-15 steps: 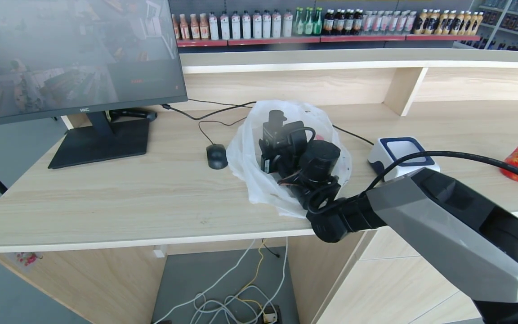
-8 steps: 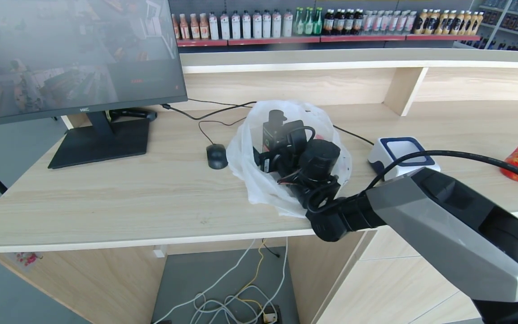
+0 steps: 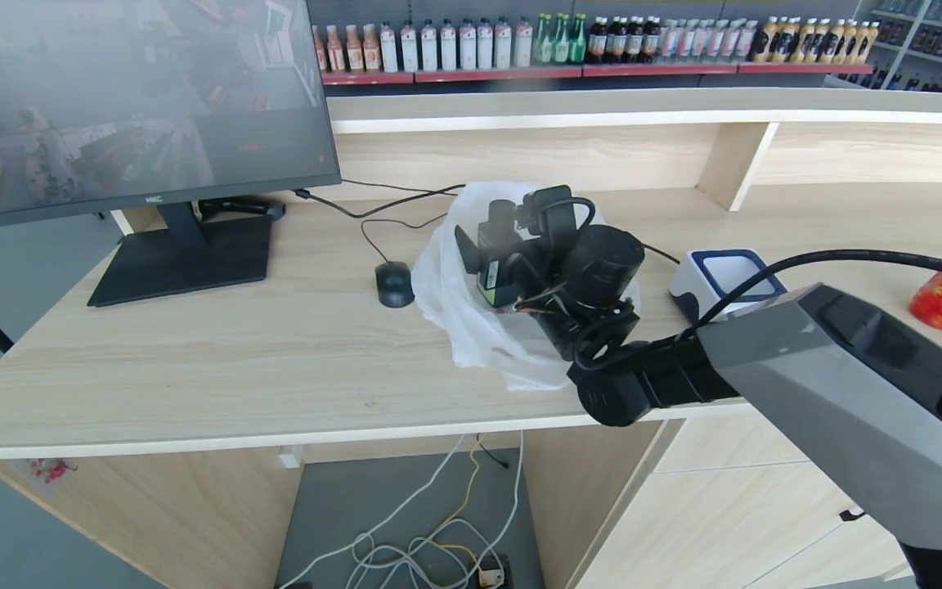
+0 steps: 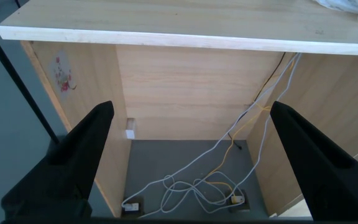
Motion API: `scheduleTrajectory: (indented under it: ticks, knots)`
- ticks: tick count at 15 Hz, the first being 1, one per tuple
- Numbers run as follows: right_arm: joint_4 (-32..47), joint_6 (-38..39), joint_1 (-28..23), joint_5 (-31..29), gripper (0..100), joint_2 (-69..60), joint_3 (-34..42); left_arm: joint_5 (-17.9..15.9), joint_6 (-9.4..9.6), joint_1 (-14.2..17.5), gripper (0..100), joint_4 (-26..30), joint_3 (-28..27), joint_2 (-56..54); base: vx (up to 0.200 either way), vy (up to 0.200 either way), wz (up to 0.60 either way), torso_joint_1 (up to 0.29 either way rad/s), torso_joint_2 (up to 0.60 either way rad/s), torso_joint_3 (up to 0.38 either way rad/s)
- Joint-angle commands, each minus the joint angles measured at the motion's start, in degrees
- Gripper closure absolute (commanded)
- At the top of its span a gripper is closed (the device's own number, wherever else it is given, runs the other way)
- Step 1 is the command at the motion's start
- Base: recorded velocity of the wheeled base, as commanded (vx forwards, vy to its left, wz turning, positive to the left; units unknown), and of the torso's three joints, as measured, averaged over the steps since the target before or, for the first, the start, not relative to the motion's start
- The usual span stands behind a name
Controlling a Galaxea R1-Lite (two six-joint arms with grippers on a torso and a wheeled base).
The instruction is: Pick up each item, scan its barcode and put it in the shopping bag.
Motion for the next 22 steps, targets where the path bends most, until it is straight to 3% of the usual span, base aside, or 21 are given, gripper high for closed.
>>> scheduleTrajectory:
  ticks: [1,11,16,18,22]
  knots:
    - [0.2,-1.0,0.0,0.1,0,-4.8,1.8,0.0,0.0,0.0,0,0.0,0.0,0.0,0.0,0.0,0.0,0.0,0.0,0.0]
    - [-4.9,-1.4,0.8,0.1,0,-18.5,14.3,0.0,0.0,0.0,0,0.0,0.0,0.0,0.0,0.0,0.0,0.0,0.0,0.0]
    - [-22.9,-1.8,0.8,-0.1,0,-28.7,42.4,0.0,0.08,0.0,0,0.0,0.0,0.0,0.0,0.0,0.0,0.0,0.0,0.0]
    - [-24.4,-1.5,0.8,-0.1,0,-31.4,50.4,0.0,0.08,0.0,0,0.0,0.0,0.0,0.0,0.0,0.0,0.0,0.0,0.0]
    - [-24.4,0.4,0.9,-0.1,0,-36.9,59.3,0.0,0.08,0.0,0,0.0,0.0,0.0,0.0,0.0,0.0,0.0,0.0,0.0]
